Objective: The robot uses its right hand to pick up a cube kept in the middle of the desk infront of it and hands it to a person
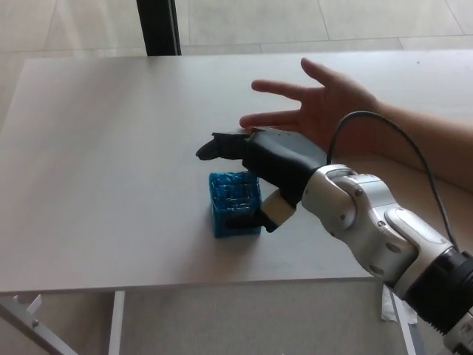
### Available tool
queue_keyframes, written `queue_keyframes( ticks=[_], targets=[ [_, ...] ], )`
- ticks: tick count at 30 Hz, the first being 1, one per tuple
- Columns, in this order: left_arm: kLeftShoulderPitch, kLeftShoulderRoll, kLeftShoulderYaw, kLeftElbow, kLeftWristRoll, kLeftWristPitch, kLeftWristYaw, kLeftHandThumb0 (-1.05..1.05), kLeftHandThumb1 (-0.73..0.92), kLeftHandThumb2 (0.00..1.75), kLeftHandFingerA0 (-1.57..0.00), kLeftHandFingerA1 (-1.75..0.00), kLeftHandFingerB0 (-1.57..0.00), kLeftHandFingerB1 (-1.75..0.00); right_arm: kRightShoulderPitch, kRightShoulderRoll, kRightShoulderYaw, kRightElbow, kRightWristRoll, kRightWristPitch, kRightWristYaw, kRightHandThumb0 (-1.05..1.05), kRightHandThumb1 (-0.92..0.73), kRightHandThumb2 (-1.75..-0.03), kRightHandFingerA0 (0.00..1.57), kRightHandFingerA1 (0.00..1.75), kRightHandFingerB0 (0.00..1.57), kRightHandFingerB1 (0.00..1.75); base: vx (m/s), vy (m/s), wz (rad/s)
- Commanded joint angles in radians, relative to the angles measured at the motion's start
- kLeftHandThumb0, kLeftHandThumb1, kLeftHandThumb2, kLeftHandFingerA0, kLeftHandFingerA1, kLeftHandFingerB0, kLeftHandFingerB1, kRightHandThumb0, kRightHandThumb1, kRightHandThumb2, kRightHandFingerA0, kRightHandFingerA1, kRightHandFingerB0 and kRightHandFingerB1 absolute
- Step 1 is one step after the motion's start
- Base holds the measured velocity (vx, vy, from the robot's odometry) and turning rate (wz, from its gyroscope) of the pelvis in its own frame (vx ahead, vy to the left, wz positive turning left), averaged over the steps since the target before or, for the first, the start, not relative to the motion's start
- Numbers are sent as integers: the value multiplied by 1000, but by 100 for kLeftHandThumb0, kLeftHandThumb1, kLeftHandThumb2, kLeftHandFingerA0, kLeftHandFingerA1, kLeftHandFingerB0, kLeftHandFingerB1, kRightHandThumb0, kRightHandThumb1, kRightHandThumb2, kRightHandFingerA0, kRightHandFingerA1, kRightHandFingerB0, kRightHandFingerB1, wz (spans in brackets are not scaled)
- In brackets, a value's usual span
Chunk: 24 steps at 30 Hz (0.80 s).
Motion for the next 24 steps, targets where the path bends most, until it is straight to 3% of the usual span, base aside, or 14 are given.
queue_keyframes(
  ticks=[1,3,4,5,6,7,8,10,11,12,13,14,17,24],
  targets=[
    [-5,17,-6,9,-13,-23,-10,-58,45,55,-78,-58,-56,-38,26,-1,32,6,-108,47,25,-43,-23,-92,2,56,0,53,0,0,0],
    [-5,16,-7,8,-14,-31,-10,-58,45,55,-78,-57,-56,-38,30,-1,36,1,-122,62,42,-42,-22,-91,3,56,0,52,0,0,0],
    [-6,15,-9,7,-13,-32,-11,-56,46,55,-75,-55,-55,-38,26,-1,44,-2,-128,95,80,-85,-49,-94,0,44,8,47,0,0,0],
    [-8,16,-11,7,-12,-28,-9,-58,45,55,-77,-56,-55,-38,21,-3,50,2,-136,104,94,-89,-62,-59,0,50,4,46,0,0,0],
    [-9,18,-15,7,-8,-25,-10,-57,46,55,-79,-56,-55,-38,17,-3,56,0,-144,127,126,-85,-49,-95,0,38,8,40,0,0,0],
    [-12,19,-17,7,-8,-24,-10,-57,46,55,-79,-56,-55,-38,18,-4,54,-3,-147,129,128,-85,-49,-95,0,38,8,40,0,0,0],
    [-11,18,-20,4,-7,-26,-10,-58,46,55,-77,-55,-55,-38,18,-3,57,-7,-152,146,143,-90,-59,-59,0,50,2,45,0,0,0],
    [-8,20,-35,3,5,-35,-12,-58,47,55,-75,-54,-54,-38,22,3,59,-8,-165,160,145,-87,-57,-58,4,60,3,46,0,0,0],
    [-7,19,-38,4,6,-38,-10,-56,47,55,-74,-54,-55,-38,31,4,61,-8,-181,150,115,-82,-44,-87,28,72,3,49,0,0,0],
    [-7,19,-42,6,8,-38,-8,-57,47,55,-75,-55,-56,-38,39,4,61,-9,-198,132,77,-72,-52,-59,55,143,15,48,0,0,0],
    [-8,19,-42,7,4,-38,-10,-57,46,55,-77,-57,-57,-39,56,3,68,-5,-237,96,-25,-54,-44,-85,100,116,29,56,0,0,0],
    [-7,18,-42,6,1,-38,-12,-55,47,55,-75,-56,-56,-39,68,2,72,3,-264,64,-103,-41,-60,-62,100,151,46,51,0,0,0],
    [-5,19,-63,2,21,-41,5,-57,48,56,-72,-55,-56,-38,91,12,76,47,-311,5,-302,-27,-67,-71,102,175,67,64,0,0,0],
    [-9,11,-54,-1,4,-46,-9,-59,49,56,-71,-54,-55,-39,122,69,61,35,-324,60,-370,-23,-57,-78,88,175,90,98,0,0,0]
  ],
)
